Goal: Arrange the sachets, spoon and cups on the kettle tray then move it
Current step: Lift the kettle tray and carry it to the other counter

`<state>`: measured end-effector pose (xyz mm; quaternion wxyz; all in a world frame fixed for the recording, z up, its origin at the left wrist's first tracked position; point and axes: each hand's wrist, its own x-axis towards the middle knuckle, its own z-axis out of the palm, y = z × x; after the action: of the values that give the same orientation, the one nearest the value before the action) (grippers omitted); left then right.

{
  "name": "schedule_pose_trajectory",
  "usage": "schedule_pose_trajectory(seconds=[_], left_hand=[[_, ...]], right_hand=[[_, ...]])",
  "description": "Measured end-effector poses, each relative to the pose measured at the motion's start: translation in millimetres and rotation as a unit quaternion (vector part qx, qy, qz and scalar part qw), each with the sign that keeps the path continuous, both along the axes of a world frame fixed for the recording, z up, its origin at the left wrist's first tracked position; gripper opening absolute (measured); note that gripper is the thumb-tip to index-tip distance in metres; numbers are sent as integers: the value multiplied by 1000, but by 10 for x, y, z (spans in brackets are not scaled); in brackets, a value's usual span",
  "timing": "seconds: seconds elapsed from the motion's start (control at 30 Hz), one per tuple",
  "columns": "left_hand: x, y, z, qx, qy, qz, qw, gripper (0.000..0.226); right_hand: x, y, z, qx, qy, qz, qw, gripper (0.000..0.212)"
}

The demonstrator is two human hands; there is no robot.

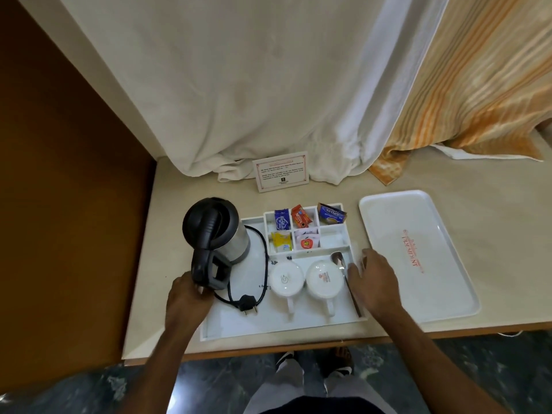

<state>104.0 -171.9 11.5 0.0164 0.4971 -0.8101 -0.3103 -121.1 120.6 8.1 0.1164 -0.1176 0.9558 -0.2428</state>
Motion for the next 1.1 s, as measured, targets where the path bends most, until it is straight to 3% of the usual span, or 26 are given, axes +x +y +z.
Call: schedule_pose_trajectory(seconds=[0.07,0.3,0.53,0.6,0.7,0.8,0.87,0.93,1.0,1.1], left_hand=[[-61,-54,-39,19,2,3,1000,22],[-82,-50,-187,2,26,40,999,26],[114,30,-46,-40,61,23,997,29],[237,101,72,-57,68,22,996,33],[445,244,251,-76,73,48,993,36],[719,475,388,-60,91,92,990,28],[1022,637,456,-72,73,96,990,9],[1333,809,502,-97,41,76,992,14],[1664,1002,572,-79,46,120,989,8],[2133,1252,703,-82,88,236,964,29]], right_hand=[[-84,-84,-58,-30,-22,1,999,31],[-154,-237,-247,-2,-4,-18,1000,14],[55,-116,-130,-26,-18,-26,999,27],[143,-52,-17,-21,-8,-29,999,38],[279,55,183,-23,33,-7,999,36],[452,155,388,-20,58,3,998,37],[648,262,506,-28,63,23,997,34],[795,361,587,-36,64,60,995,26],[957,419,646,-33,64,98,993,21],[1254,405,733,-29,83,151,985,22]])
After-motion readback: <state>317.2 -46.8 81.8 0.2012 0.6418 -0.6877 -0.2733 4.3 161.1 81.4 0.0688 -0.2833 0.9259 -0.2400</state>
